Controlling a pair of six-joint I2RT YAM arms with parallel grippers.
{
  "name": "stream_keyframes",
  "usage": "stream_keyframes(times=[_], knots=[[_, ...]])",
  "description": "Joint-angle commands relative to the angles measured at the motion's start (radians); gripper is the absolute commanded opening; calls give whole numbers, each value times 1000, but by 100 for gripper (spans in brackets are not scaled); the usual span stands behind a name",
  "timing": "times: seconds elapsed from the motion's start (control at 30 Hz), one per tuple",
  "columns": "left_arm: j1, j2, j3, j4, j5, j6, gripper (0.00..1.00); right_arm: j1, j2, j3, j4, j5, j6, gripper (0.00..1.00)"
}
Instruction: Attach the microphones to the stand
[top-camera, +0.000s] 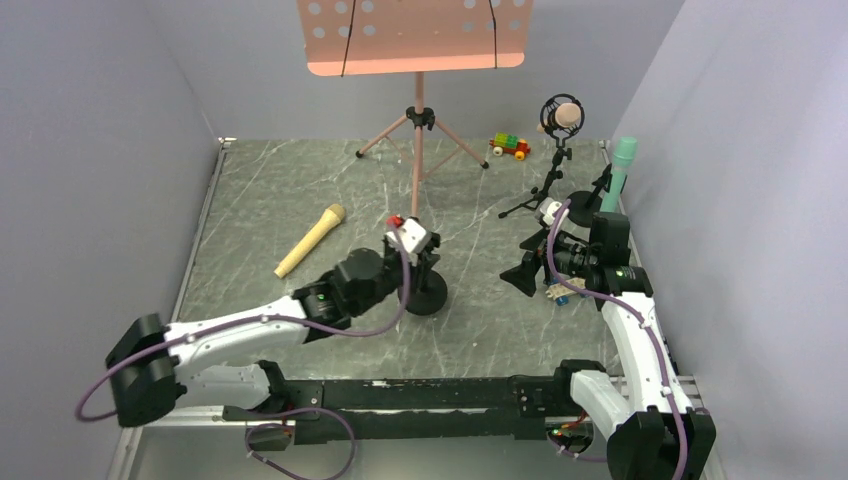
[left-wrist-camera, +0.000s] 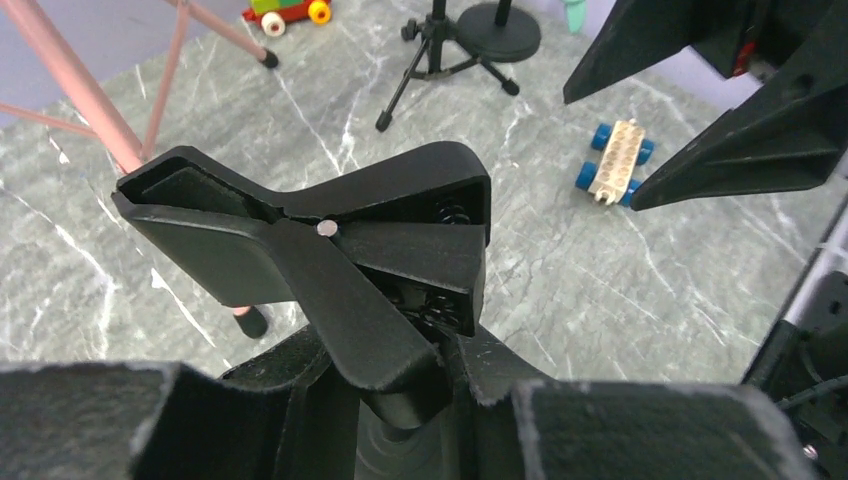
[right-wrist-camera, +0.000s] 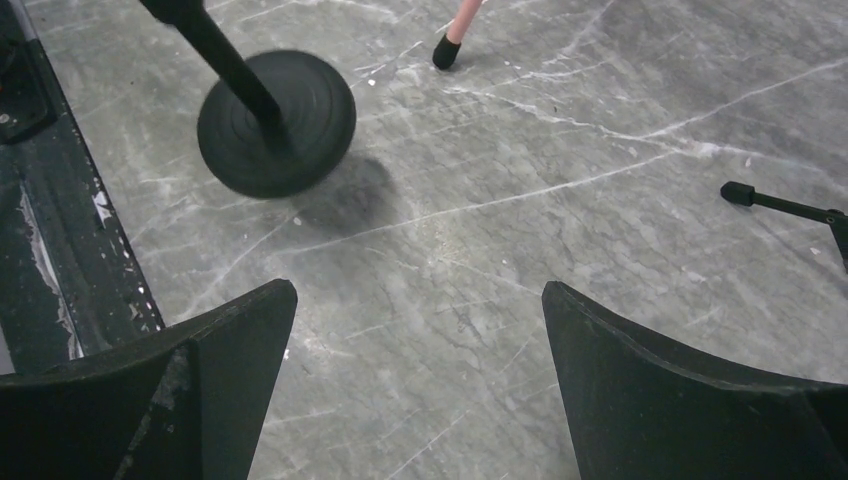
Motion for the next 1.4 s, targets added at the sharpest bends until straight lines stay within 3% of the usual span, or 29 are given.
stream_keyframes(times=[0.0, 0.1, 0.2, 0.73, 0.8, 0.93, 1.1, 1.37], knots=[[-115, 135, 86, 212, -305, -22, 0, 1, -14, 19, 18, 7, -14, 100], [-180, 242, 121, 341, -419, 7, 0, -1, -17, 18, 19, 8, -14, 100], [-205, 325, 172, 391, -444, 14, 0, -1, -18, 18, 19, 7, -14, 100], [-232, 526, 204, 444, -547, -163, 1, -1, -14, 20, 14, 3, -16, 100], [-236, 533, 202, 436, -564, -164, 12, -1, -12, 20, 13, 2, -18, 100], [-244, 533, 192, 405, -581, -178, 59, -2, -6, 21, 11, 2, -19, 100], [-246, 492, 178, 360, -523, -179, 96, -1, -2, 21, 12, 3, -20, 100], [-246, 344, 133, 280, -384, -154, 99, -1, 4, 21, 3, 4, -33, 100]])
